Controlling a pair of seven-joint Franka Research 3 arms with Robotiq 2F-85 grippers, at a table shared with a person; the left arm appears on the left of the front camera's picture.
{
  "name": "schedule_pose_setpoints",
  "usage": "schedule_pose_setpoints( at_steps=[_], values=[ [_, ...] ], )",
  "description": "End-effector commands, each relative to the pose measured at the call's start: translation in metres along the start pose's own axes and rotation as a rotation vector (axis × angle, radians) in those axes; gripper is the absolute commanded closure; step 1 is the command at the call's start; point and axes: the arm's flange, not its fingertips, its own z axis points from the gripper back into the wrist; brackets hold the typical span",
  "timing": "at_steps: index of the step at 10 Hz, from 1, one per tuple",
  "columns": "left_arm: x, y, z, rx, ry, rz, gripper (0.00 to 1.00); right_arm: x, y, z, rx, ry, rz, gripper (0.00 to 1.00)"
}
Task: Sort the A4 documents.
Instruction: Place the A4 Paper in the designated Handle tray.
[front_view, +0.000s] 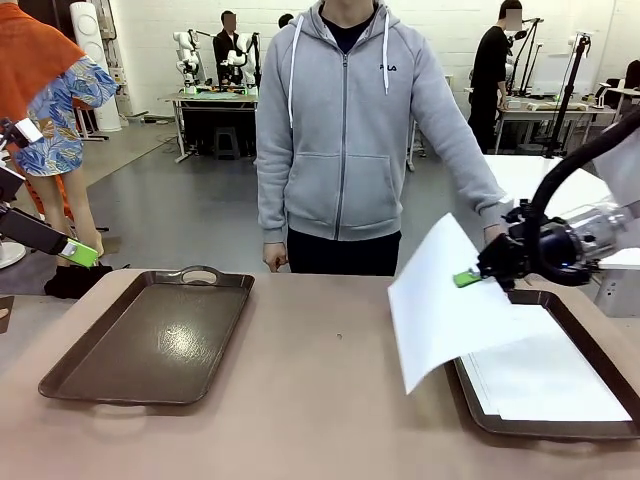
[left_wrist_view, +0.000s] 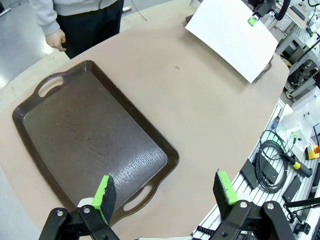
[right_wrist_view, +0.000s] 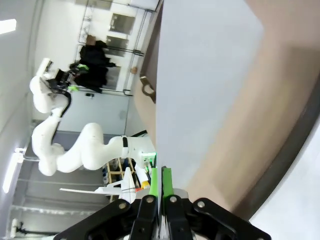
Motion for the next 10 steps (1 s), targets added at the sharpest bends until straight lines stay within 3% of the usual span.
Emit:
schedule_pose_setpoints(
  at_steps=[1, 4, 6, 10],
  values=[
    [-0.001, 0.002, 0.0, -0.017, -0.011, -0.01, 0.0, -0.013, -0.016, 0.015, -0.036, -0.012, -0.027, 0.99],
    [-0.001, 0.002, 0.0, -0.017, -0.011, -0.01, 0.0, -0.031, -0.067, 0.047, -0.106, -0.038, -0.129, 0.99],
    [-0.001, 0.002, 0.0, -0.017, -0.011, -0.01, 0.0, -0.044, -0.09, 0.057, -0.139, 0.0, -0.168, 0.99],
    [-0.001, 0.002, 0.0, -0.017, -0.011, -0.01, 0.0, -0.058, -0.096, 0.08, -0.286, -0.047, -0.188, 0.99]
  ],
)
